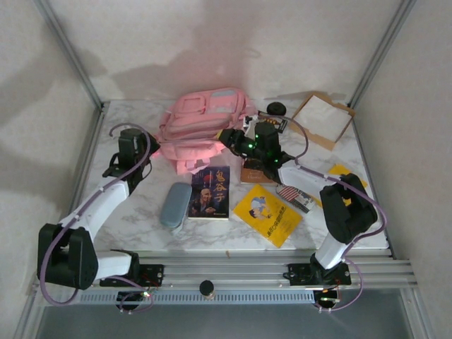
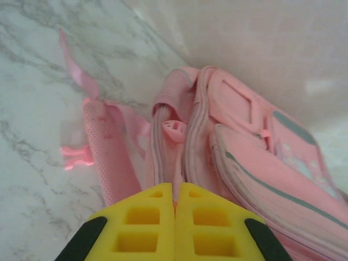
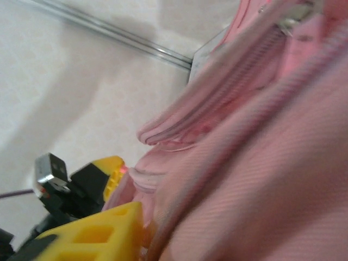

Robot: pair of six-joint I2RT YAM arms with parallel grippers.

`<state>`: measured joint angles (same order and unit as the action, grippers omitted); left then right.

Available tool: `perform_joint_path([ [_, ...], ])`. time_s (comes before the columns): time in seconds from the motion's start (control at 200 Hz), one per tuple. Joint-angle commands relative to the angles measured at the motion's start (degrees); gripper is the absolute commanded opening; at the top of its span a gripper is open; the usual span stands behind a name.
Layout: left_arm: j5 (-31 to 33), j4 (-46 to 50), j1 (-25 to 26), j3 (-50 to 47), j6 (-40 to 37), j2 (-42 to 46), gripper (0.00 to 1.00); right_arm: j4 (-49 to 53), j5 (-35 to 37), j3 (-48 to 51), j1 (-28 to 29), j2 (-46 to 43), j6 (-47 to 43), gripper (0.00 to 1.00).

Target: Pack books, pencil case, and school supplies into a backpack

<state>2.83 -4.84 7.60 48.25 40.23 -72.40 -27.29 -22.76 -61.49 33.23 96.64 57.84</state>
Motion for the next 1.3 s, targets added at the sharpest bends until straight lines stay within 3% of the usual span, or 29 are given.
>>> perform_joint_path([
  [0.0, -0.5, -4.7, 0.0, 0.1, -1.4, 2.7, 0.0, 4.5, -0.3, -4.2, -0.8, -0.3, -9.2, 0.46],
  [0.24, -4.9, -7.5, 1.6, 1.5, -1.6, 2.2, 0.0, 28.1, 7.6, -8.8, -0.7, -6.1, -27.3, 0.74],
  [0.325, -6.5, -8.3, 2.1, 2.0, -2.3, 1.6, 0.0, 32.4, 7.0, -11.1, -0.4, -7.3, -33.4, 0.77],
  [0.446, -8.7, -8.2, 2.7, 2.5, -3.2, 1.4, 0.0, 38.2, 0.0, -16.1, 0.0, -8.0, -42.1, 0.8],
  [0.596, -7.0, -7.4, 3.1, 2.4, -4.8, 2.4, 0.0, 48.4, 4.0, -19.9, 1.0, -8.2, -50.7, 0.88],
  [0.706, -7.5, -5.9, 3.2, 4.1, -4.7, 0.9, 0.0, 47.7, -2.6, -18.8, -1.9, -10.0, -46.7, 0.93],
  [0.796, -6.7, -7.7, 3.2, 3.4, -3.6, 0.7, 0.0, 49.3, -1.6, -18.4, -2.0, -10.7, -45.2, 0.95],
  [0.916, -6.3, -6.7, 3.3, 3.9, -2.8, -0.4, 0.0, 46.2, -10.8, -15.4, -2.3, -12.6, -43.5, 0.99],
  [1.001, -7.9, -8.8, 3.3, 2.5, -2.5, 0.0, 0.0, 42.1, -8.3, -14.3, -1.0, -13.7, -42.2, 0.99],
  [1.116, -10.7, -12.5, 3.8, 0.1, -2.4, 1.0, 0.0, 48.2, 7.4, -20.9, 5.9, -6.5, -52.8, 0.99],
  [1.297, -11.1, -11.7, 4.0, -1.1, -4.4, 3.3, 0.0, 44.4, 1.4, -28.0, 7.0, 3.9, -59.0, 0.92],
])
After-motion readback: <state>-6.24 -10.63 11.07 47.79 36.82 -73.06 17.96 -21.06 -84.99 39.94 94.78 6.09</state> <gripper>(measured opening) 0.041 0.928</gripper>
